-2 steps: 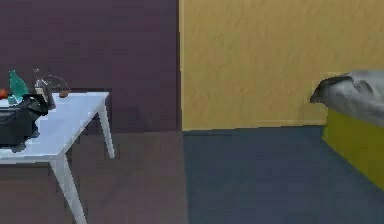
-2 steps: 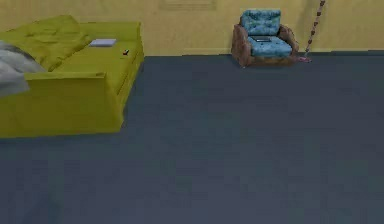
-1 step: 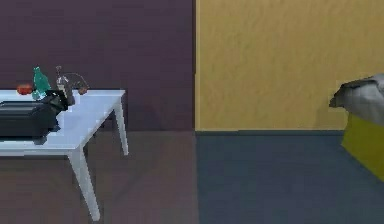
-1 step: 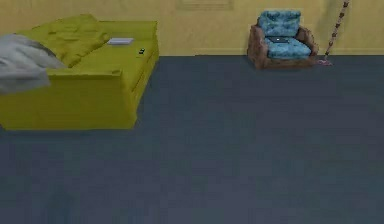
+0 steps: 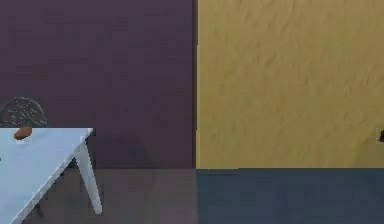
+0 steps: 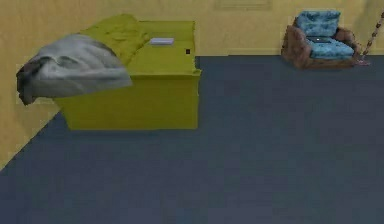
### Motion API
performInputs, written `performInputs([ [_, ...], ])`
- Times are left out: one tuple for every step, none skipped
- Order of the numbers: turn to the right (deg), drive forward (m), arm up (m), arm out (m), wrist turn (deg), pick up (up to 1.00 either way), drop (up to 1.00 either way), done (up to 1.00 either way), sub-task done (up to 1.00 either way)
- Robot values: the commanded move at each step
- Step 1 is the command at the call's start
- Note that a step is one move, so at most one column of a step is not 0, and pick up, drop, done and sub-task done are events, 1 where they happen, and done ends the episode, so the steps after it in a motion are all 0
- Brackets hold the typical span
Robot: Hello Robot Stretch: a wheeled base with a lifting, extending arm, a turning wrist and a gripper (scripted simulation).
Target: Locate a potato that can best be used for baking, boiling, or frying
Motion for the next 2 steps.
performInputs([
  [0.0,0.5,0.0,0.0,0.0,0.0,0.0,0.0,0.0],
  [-45.0,0.0,0.0,0.0,0.0,0.0,0.0,0.0,0.0],
])
